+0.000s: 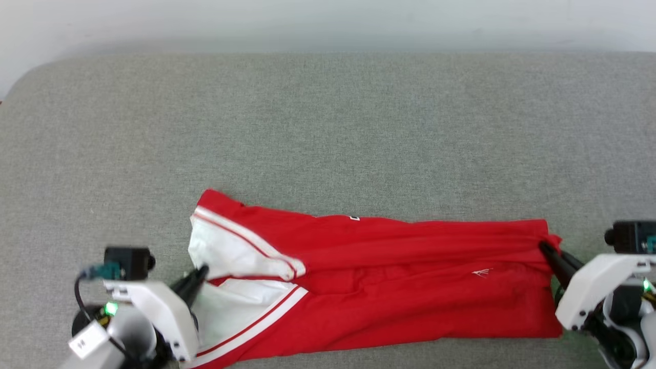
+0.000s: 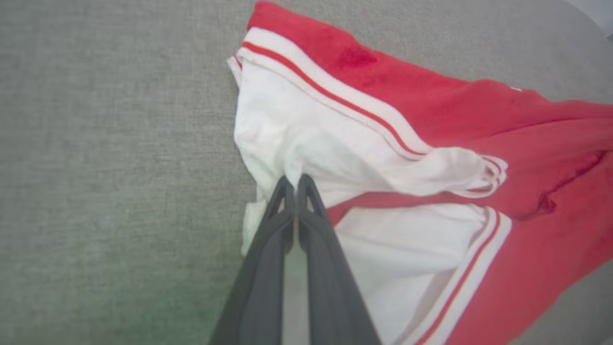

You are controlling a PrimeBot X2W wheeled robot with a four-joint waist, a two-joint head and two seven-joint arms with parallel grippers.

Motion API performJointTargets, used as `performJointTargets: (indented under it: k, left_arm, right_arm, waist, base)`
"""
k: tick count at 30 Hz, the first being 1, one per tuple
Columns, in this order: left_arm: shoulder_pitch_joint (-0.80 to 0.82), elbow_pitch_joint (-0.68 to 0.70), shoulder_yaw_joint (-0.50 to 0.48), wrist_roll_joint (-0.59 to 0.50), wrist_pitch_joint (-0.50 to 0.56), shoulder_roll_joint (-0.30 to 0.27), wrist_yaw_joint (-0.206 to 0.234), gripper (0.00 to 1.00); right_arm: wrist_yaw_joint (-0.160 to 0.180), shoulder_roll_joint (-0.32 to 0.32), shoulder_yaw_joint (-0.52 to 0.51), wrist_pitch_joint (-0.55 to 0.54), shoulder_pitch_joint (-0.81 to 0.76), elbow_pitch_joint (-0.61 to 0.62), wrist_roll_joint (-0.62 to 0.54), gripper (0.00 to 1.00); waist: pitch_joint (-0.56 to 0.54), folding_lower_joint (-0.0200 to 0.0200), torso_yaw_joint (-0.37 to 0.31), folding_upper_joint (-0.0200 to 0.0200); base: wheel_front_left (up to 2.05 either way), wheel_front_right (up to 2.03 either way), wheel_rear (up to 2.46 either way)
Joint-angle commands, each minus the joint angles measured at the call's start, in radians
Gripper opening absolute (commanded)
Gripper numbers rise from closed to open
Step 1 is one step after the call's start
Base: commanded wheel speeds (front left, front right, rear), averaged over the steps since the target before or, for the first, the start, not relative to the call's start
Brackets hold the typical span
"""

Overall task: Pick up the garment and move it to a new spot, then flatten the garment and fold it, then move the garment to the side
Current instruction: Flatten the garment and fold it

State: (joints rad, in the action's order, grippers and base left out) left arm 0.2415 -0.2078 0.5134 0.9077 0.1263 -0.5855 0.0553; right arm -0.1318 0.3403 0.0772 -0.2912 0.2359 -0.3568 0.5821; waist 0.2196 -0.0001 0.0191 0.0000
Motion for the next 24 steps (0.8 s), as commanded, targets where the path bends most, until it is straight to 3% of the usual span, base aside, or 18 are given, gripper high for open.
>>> performJointTargets:
  k: [1,6,11,12,13,14,15,17,24]
  left_arm:
    - [-0.034,0.005,-0.002,0.007,-0.007,0.0,0.016,0.0]
    - [-0.123,0.0,0.003,0.042,-0.016,0.02,0.037,0.0]
    - [-0.155,-0.058,0.025,0.053,-0.03,0.055,0.016,0.0]
    - [-0.153,-0.071,0.03,0.049,-0.037,0.063,0.008,0.0]
    - [-0.146,-0.083,0.029,0.047,-0.055,0.076,0.002,0.0]
    - [-0.146,-0.083,0.029,0.047,-0.055,0.076,0.002,0.0]
    - [-0.14,-0.093,0.03,0.045,-0.068,0.084,-0.005,0.32]
    - [-0.129,-0.102,0.026,0.033,-0.103,0.092,-0.014,1.0]
    - [-0.089,-0.062,0.001,-0.052,-0.268,0.092,0.012,1.0]
  right_arm:
    - [0.002,-0.008,-0.021,0.022,-0.028,-0.011,0.001,0.0]
    - [0.002,-0.045,-0.045,0.053,-0.093,-0.03,-0.002,0.0]
    - [0.002,-0.08,-0.047,0.083,-0.148,-0.06,-0.008,0.0]
    - [0.002,-0.088,-0.047,0.091,-0.154,-0.063,-0.008,0.17]
    - [0.002,-0.095,-0.049,0.105,-0.158,-0.062,-0.003,0.47]
    - [0.002,-0.095,-0.049,0.105,-0.158,-0.062,-0.003,0.47]
    - [0.002,-0.099,-0.053,0.123,-0.161,-0.058,-0.007,1.0]
    - [0.002,-0.103,-0.061,0.157,-0.168,-0.04,-0.013,1.0]
    - [0.002,-0.089,-0.111,0.183,-0.205,0.083,-0.039,1.0]
  waist:
    - [-0.007,0.0001,-0.002,0.0]
    - [-0.021,0.0001,-0.009,0.0]
    - [-0.037,0.0001,-0.012,0.0]
    - [-0.039,0.0001,-0.014,0.0]
    - [-0.042,0.0001,-0.014,0.0]
    - [-0.042,0.0001,-0.014,0.0]
    - [-0.045,0.0001,-0.015,0.0]
    - [-0.056,0.0001,-0.017,0.0]
    - [-0.084,0.0001,-0.017,0.0]
  base:
    - [0.0,0.0,0.0]
    - [0.0,0.0,0.0]
    - [0.0,0.0,0.0]
    - [0.0,0.0,0.0]
    - [0.0,0.0,0.0]
    - [0.0,0.0,0.0]
    - [0.0,0.0,0.0]
    - [0.0,0.0,0.0]
    - [0.0,0.0,0.0]
